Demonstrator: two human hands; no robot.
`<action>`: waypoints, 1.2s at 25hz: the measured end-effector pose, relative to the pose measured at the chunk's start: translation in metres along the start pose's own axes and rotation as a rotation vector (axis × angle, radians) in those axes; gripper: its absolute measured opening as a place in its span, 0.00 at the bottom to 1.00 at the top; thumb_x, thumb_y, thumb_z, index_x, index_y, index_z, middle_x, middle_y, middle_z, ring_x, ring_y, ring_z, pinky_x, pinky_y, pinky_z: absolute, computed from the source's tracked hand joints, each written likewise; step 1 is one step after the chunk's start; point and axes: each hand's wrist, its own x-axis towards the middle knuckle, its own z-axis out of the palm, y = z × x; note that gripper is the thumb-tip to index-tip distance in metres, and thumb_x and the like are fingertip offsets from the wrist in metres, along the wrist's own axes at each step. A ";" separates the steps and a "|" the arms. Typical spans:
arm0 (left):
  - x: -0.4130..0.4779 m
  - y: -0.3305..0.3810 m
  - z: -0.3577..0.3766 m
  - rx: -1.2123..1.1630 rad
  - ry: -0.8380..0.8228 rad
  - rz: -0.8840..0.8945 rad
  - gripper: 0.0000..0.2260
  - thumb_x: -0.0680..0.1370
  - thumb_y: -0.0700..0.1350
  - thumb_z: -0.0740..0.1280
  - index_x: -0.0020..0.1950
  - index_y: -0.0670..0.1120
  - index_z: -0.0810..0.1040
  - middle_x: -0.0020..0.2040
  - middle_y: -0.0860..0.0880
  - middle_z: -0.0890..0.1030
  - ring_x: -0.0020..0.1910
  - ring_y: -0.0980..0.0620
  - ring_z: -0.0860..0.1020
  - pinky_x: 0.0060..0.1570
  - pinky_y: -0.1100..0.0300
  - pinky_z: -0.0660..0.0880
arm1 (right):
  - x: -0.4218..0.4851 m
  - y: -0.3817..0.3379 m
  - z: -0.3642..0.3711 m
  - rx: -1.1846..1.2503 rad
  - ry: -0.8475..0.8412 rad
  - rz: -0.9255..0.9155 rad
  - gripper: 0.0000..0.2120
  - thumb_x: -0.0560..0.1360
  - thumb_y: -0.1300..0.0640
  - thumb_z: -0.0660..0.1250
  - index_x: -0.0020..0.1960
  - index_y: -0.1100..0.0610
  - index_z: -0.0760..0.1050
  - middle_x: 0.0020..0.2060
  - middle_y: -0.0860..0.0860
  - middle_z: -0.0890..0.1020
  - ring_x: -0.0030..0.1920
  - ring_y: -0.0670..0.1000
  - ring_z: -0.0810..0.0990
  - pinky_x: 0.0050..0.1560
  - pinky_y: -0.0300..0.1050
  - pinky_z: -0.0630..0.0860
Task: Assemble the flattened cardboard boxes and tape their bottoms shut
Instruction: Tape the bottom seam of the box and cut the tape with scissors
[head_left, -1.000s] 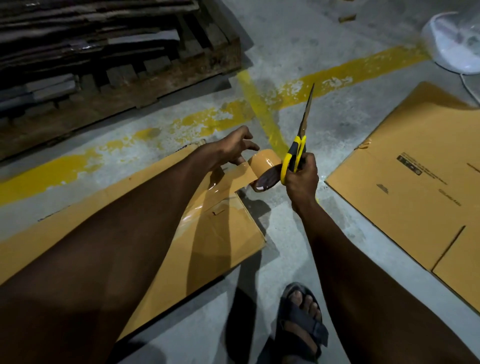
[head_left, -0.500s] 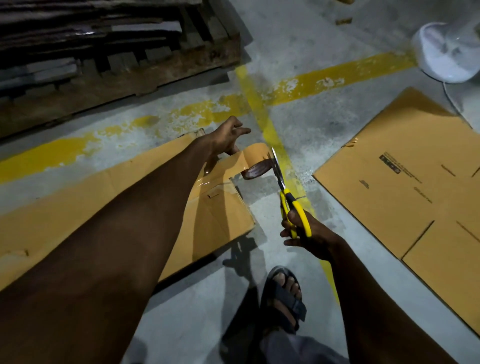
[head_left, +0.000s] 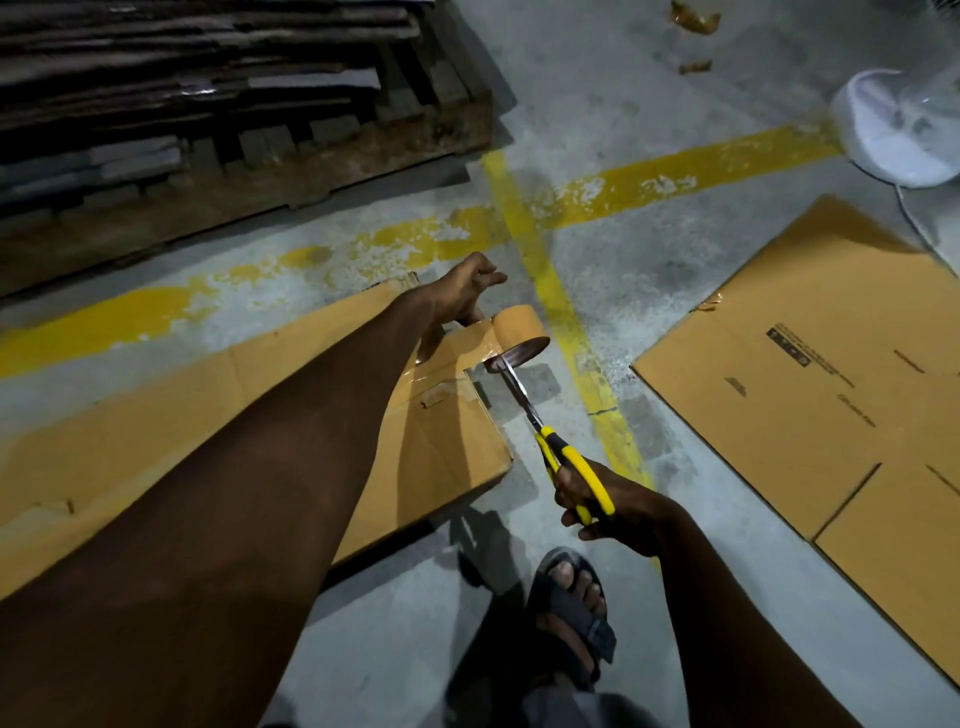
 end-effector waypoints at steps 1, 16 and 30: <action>0.002 -0.002 0.000 0.002 -0.005 0.010 0.21 0.83 0.44 0.44 0.76 0.45 0.60 0.37 0.52 0.61 0.31 0.51 0.61 0.35 0.57 0.62 | 0.001 0.003 0.000 -0.019 0.012 0.013 0.60 0.43 0.20 0.72 0.67 0.51 0.66 0.41 0.52 0.73 0.43 0.52 0.74 0.43 0.46 0.69; 0.005 -0.007 -0.001 0.008 0.037 0.085 0.18 0.83 0.40 0.51 0.74 0.41 0.61 0.50 0.37 0.72 0.32 0.46 0.68 0.45 0.54 0.67 | 0.036 -0.027 0.016 -0.049 0.081 -0.030 0.32 0.58 0.26 0.66 0.50 0.48 0.68 0.38 0.50 0.70 0.40 0.52 0.67 0.38 0.44 0.63; 0.001 -0.005 0.000 0.030 0.006 0.125 0.14 0.83 0.37 0.51 0.68 0.40 0.59 0.63 0.43 0.68 0.35 0.46 0.71 0.37 0.56 0.70 | 0.041 -0.030 0.017 0.026 0.127 -0.082 0.19 0.62 0.38 0.70 0.41 0.50 0.70 0.28 0.49 0.68 0.29 0.50 0.64 0.30 0.41 0.56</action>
